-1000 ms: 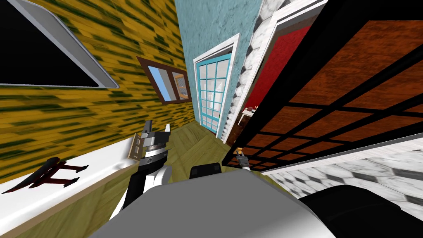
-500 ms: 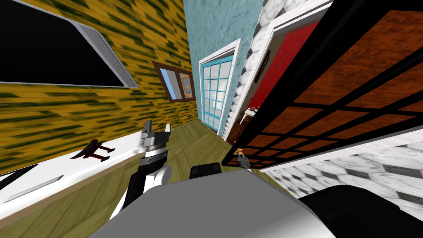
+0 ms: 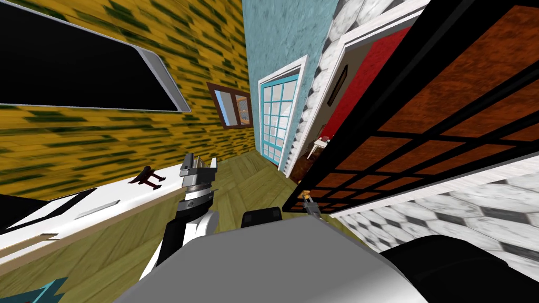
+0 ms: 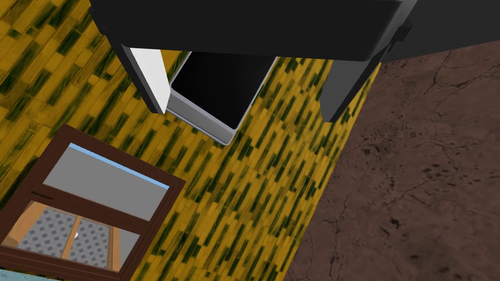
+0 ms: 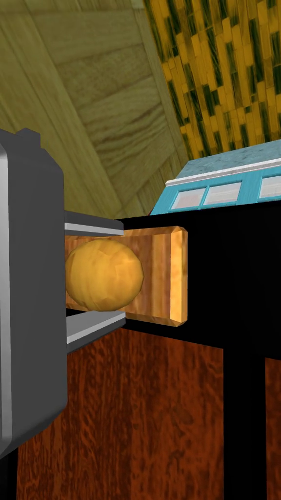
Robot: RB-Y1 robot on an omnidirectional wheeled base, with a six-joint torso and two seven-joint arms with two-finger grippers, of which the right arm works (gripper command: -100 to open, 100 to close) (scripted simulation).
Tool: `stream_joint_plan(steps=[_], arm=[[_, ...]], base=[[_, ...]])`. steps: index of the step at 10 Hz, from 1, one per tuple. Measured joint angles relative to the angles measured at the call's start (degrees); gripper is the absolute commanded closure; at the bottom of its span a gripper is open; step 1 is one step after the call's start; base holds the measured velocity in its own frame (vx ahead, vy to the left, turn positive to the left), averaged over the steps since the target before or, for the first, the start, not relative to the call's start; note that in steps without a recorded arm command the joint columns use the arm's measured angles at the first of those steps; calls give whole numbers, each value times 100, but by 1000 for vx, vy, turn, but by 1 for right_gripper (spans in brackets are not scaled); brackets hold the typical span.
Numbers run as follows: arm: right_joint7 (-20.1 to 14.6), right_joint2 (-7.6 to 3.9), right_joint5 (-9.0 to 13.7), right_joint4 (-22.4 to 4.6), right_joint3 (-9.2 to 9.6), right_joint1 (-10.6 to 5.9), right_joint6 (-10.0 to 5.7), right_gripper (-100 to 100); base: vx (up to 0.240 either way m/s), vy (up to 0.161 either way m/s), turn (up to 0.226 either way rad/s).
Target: Pull the door open
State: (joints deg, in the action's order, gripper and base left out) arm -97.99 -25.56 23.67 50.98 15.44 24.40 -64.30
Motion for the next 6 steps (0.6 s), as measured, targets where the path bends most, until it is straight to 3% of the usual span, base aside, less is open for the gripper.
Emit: stream_joint_plan(steps=[1, 6], arm=[[-57, -33, -31, -104, 45, -34, -109, 100], [-201, -147, -170, -180, 272, 57, -366, 100]], base=[[-206, -17, 104], [-189, -52, 75]])
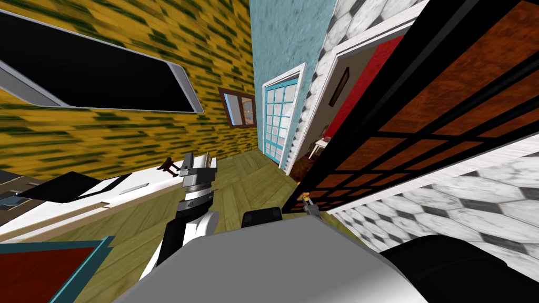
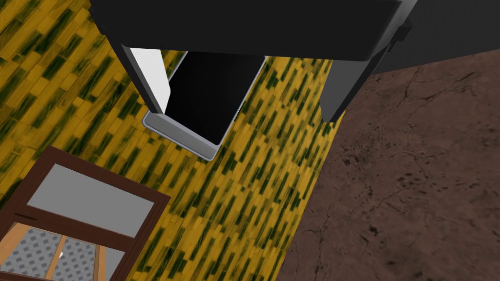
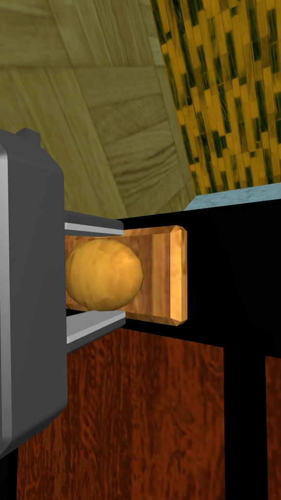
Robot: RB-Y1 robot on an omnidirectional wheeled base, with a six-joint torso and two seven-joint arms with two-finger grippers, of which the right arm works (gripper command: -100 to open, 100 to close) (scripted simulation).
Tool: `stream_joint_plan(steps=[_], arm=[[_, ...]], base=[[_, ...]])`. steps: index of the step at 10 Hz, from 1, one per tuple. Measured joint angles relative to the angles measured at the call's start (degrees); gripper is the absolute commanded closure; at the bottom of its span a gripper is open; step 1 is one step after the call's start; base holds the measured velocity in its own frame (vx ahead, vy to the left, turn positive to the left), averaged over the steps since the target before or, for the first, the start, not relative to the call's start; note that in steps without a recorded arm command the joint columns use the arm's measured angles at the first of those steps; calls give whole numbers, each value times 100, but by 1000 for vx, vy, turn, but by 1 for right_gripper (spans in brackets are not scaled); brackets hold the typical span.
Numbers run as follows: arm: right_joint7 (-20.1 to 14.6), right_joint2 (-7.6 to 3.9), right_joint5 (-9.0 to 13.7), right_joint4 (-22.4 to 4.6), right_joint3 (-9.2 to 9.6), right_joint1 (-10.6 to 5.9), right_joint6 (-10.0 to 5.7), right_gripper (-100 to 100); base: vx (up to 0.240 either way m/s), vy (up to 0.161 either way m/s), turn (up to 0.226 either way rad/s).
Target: Pull the door open
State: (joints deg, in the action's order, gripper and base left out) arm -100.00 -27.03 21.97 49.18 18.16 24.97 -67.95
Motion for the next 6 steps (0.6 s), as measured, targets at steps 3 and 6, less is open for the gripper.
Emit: stream_joint_plan(steps=[3, 6], arm=[[-19, 2, -23, -41, 43, 53, -62, 100], [-2, 36, 14, -83, 10, 200, -239, 100]], base=[[-21, -34, 139], [-34, -47, 299]])
